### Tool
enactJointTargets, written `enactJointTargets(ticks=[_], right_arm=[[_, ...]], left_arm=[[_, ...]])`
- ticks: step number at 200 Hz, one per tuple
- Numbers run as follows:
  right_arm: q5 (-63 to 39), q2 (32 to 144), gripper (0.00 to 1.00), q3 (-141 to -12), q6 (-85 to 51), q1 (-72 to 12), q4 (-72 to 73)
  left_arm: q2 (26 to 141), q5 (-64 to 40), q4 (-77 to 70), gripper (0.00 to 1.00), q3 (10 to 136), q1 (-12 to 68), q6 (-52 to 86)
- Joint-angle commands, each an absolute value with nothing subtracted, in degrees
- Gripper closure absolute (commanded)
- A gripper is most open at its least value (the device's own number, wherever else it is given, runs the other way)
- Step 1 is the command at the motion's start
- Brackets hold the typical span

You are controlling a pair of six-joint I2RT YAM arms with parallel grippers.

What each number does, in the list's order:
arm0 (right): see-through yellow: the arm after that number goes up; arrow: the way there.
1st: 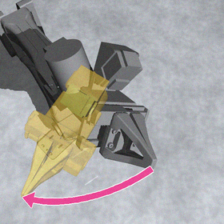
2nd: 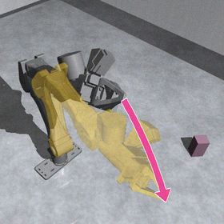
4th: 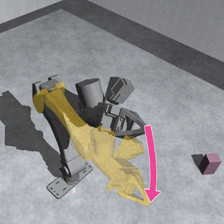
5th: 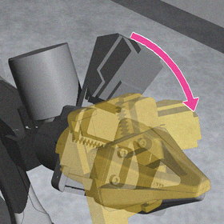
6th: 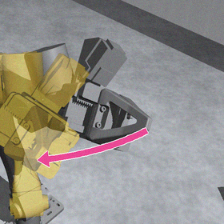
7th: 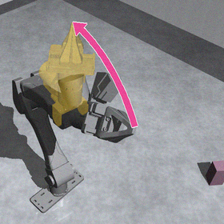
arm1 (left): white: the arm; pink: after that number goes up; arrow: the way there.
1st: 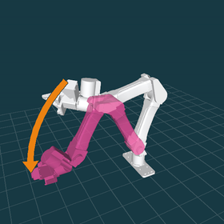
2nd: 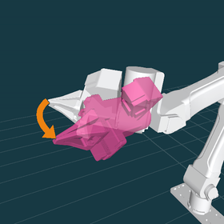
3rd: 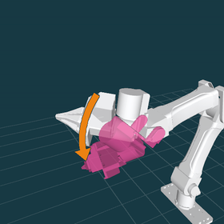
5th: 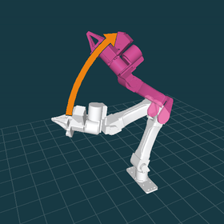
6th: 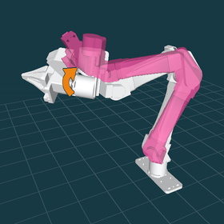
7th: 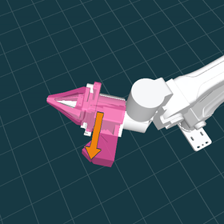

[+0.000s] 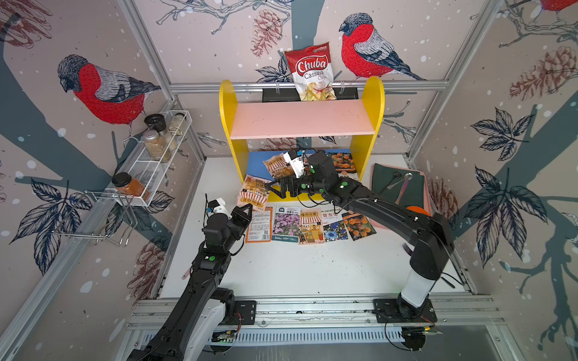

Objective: Take the seed bag off the shelf
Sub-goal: Pick up the seed packet from the shelf, then place the seed packet at the center of the board.

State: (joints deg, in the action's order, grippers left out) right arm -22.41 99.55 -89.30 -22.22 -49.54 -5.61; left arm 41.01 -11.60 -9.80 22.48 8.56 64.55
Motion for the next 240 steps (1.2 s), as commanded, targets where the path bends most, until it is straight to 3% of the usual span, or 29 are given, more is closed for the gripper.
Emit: enactJointTargets(ticks=[1,111,240], right_arm=[[-20.28,94.65,0.01,-86.23,-18.76,-49.75,-8.84],[-17.02,69.8,0.01,-75.92,-13.14,-49.75,-25.36],[-14.2,62.47,0.0,-71.55,-14.08,-50.32,-33.15]], left_arm=[[38.53,-10.81,-8.81,1.0,21.74,9.0,65.15],[18.92,-3.16,6.77,1.0,12.87,15.51,73.89],[10.55,-4.6,19.99,1.0,6.5,17.65,82.97]])
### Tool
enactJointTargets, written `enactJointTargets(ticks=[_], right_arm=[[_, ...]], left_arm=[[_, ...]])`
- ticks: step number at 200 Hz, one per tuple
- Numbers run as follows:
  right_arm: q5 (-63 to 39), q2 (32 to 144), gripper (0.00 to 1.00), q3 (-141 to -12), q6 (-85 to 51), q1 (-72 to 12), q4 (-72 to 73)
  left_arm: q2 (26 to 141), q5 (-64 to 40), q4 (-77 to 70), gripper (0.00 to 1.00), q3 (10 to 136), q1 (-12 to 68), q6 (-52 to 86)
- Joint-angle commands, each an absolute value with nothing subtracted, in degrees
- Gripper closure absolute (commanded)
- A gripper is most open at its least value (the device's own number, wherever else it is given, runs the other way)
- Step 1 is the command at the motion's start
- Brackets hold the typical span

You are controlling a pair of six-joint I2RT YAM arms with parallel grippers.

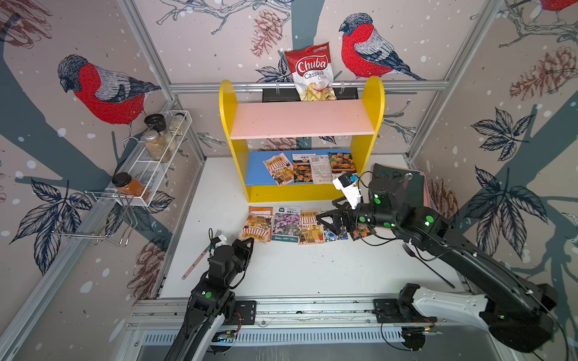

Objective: Take the seed bag off the shelf
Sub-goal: Place the seed packet at the center of the board.

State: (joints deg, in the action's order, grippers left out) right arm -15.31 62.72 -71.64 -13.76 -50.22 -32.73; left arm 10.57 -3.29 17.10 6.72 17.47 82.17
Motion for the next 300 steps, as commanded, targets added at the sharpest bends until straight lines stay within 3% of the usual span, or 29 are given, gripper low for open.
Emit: enactJointTargets(ticks=[1,210,300], right_arm=[[-14.13,62.53,0.0,-71.5,-14.12,-50.34,-33.14],[-13.63,62.88,0.0,-67.94,-13.33,-50.39,-30.68],[-13.59,62.84,0.0,-67.5,-13.44,-50.44,-30.55]], left_arm=[[10.55,-4.63,20.06,1.0,6.5,17.7,82.97],[0.93,-6.07,43.68,1.0,10.5,17.74,82.34],[2.28,-6.54,43.88,1.0,9.83,17.67,82.24]])
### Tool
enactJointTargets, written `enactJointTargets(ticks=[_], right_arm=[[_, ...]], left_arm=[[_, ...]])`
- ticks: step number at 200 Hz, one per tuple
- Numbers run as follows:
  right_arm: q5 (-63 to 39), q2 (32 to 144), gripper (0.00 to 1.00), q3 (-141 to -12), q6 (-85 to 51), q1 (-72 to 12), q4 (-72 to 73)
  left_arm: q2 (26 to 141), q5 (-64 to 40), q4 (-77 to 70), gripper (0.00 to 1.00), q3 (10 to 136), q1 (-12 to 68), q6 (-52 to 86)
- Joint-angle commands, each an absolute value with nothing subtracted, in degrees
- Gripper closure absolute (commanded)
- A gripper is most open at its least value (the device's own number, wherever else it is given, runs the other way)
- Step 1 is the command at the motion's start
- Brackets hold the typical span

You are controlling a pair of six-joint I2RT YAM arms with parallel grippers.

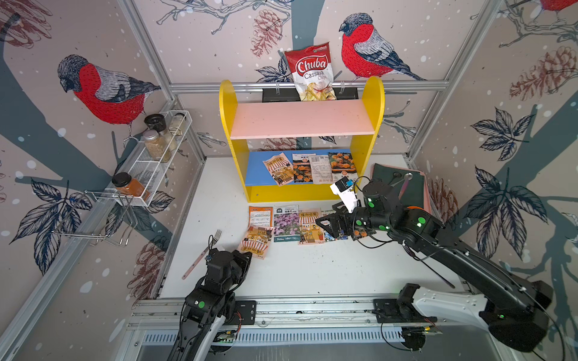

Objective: Take the seed bag off the shelf
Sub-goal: Place the seed packet at the center of the board.

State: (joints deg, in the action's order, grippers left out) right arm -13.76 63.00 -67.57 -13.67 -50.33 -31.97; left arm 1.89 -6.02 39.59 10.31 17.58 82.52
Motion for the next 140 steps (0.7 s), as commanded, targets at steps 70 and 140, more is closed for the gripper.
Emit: enactJointTargets(ticks=[70,140], right_arm=[[-13.69,62.09,0.0,-66.19,-13.75,-50.45,-29.62],[-13.71,61.02,0.0,-64.78,-13.06,-50.32,-29.07]], left_arm=[[5.38,-7.55,44.95,0.79,9.27,17.71,82.6],[13.25,-10.22,46.78,0.53,10.8,17.73,82.45]])
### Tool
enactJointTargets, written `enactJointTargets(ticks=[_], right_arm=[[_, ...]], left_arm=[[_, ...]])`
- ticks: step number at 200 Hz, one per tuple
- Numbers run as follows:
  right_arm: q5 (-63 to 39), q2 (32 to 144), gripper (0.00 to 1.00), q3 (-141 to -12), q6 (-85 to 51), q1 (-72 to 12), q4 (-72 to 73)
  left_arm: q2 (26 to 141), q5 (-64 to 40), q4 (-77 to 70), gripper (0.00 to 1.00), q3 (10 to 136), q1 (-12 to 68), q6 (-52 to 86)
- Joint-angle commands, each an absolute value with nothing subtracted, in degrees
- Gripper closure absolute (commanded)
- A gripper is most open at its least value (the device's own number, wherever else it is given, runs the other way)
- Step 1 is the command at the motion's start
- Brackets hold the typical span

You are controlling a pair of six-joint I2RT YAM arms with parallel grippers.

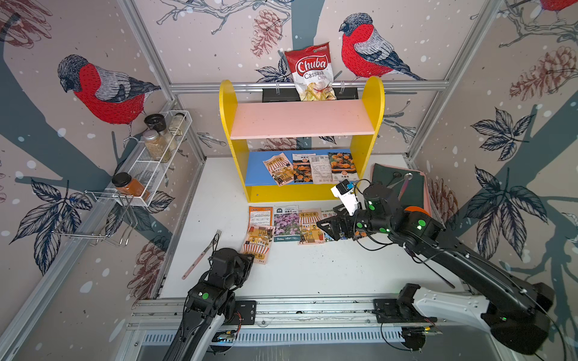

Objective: Take the seed bag off the shelf
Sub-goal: Place the seed packet at the center of the board.

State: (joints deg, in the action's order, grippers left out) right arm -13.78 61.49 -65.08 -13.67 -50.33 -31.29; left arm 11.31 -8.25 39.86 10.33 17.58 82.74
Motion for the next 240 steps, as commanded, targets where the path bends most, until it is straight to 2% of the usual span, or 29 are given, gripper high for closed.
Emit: enactJointTargets(ticks=[1,12,53,104,134,165,207,240], right_arm=[[-13.71,61.05,0.0,-64.78,-13.03,-50.34,-29.08],[-13.8,60.95,0.0,-64.69,-12.95,-50.36,-28.94],[-15.14,61.0,0.0,-63.56,-12.89,-50.34,-27.51],[-15.46,61.12,0.0,-63.81,-12.61,-50.27,-27.08],[-14.98,61.34,0.0,-63.98,-12.79,-50.2,-26.6],[-15.09,61.24,0.0,-63.67,-13.02,-49.43,-25.49],[-15.46,61.61,0.0,-63.29,-13.41,-48.6,-23.96],[-15.7,61.59,0.0,-63.11,-13.29,-48.04,-23.36]], left_arm=[[13.35,-10.25,46.77,0.52,10.81,17.74,82.36],[14.58,-10.75,46.94,0.45,11.16,17.75,82.08],[18.51,-10.0,47.22,0.45,13.19,17.83,80.51],[17.3,-9.64,48.22,0.42,16.95,17.72,79.68],[18.38,-11.59,45.04,0.36,17.76,17.71,78.18],[27.5,-10.06,40.47,0.27,23.28,17.73,69.08],[37.64,-8.26,33.54,0.26,33.18,17.71,59.68],[45.63,-11.65,26.19,0.24,37.95,17.54,50.32]])
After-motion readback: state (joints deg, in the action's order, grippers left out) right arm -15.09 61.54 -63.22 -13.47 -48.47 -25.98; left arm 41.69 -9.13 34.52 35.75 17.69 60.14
